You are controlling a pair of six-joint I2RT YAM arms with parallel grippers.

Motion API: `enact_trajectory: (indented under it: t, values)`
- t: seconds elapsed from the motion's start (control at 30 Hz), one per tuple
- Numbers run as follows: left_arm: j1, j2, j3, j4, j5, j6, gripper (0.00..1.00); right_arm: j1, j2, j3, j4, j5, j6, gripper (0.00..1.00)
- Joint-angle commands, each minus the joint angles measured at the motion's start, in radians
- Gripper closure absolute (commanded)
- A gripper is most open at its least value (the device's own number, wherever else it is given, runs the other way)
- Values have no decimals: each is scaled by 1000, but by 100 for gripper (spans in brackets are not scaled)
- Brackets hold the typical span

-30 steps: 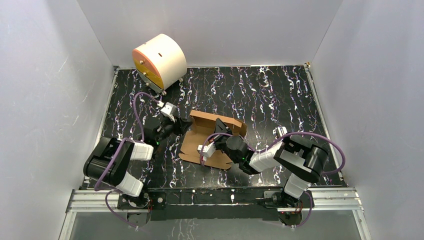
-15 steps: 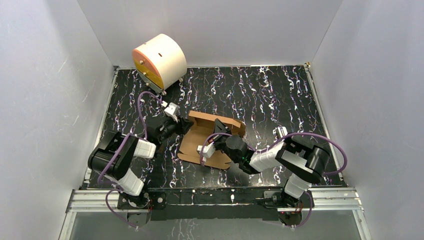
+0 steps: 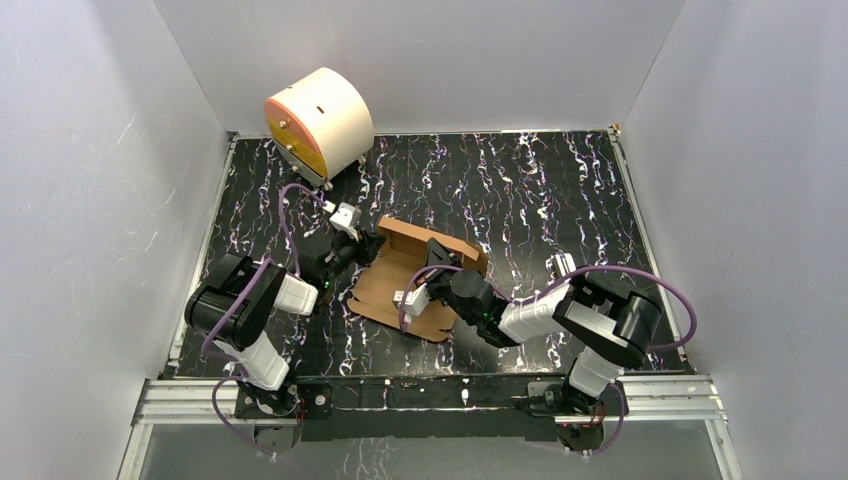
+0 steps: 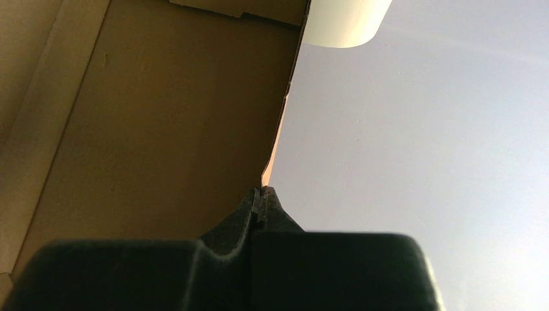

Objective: Fold the paper box

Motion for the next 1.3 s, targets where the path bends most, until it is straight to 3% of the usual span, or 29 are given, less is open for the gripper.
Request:
enact_trajectory:
  t: [0.0, 0.57, 1.27]
  values:
    - [-25, 14, 21, 107, -126, 15, 90, 14, -10, 19, -86, -62, 46, 100]
    - [-165, 79, 37, 173, -605, 33, 95, 14, -9, 35, -115, -73, 76, 100]
    - [-305, 147, 93, 242, -1006, 188, 96, 12, -41, 38, -136, -97, 112, 100]
